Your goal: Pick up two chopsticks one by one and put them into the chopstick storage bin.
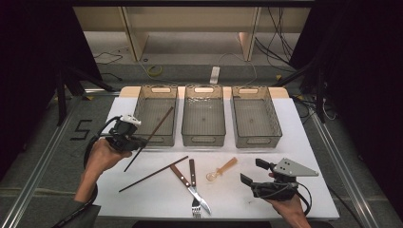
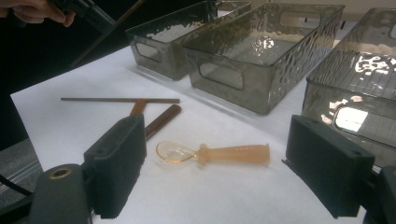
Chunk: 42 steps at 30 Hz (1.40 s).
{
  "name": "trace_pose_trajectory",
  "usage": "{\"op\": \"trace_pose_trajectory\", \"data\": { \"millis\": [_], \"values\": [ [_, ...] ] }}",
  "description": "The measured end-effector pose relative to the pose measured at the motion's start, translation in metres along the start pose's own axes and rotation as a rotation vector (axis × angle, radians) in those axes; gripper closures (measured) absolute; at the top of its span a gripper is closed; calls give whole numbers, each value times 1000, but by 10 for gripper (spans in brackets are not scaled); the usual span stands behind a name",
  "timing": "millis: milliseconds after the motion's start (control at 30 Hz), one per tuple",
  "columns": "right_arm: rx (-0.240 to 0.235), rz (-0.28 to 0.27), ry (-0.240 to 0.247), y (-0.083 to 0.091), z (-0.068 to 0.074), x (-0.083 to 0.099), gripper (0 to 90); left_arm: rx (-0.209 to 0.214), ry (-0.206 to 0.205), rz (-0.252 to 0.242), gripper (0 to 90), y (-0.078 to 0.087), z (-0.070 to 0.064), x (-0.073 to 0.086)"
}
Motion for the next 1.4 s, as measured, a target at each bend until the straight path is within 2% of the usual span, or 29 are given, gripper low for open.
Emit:
{"op": "trace_pose_trajectory", "data": {
  "millis": [233, 433, 633, 800, 900, 1033, 1167, 1400],
  "values": [
    [1, 3, -2, 0, -1, 1, 206, -17, 79, -58, 844, 4, 18, -21],
    [-1, 4, -7, 0, -2, 2, 206, -58, 104, -86, 844, 7, 33, -43],
    [-2, 3, -7, 0, -2, 2, 206, -95, 98, -98, 844, 9, 38, -69],
    [-3, 8, -14, -1, -2, 2, 206, -99, 101, -122, 844, 10, 39, -89],
    [-2, 6, -12, 0, -2, 2, 207, -95, 116, -141, 844, 8, 41, -98],
    [-5, 4, -8, 0, -2, 2, 207, -95, 126, -150, 844, 4, 45, -105],
    [-6, 5, -12, 0, -2, 2, 207, -105, 117, -145, 844, -1, 46, -109],
    [-9, 5, -12, 0, -1, 2, 208, -111, 130, -155, 844, -13, 52, -112]
  ]
}}
Point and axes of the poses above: each handheld gripper's, and its own axes: y roughly backward along the jaws, x roughly out of its underside, z roughly to its left, the point moved 8 cm from there along -y, roughly forward along the jaws, and after that the axes turned 13 degrees about y, right-handed, at the moved point
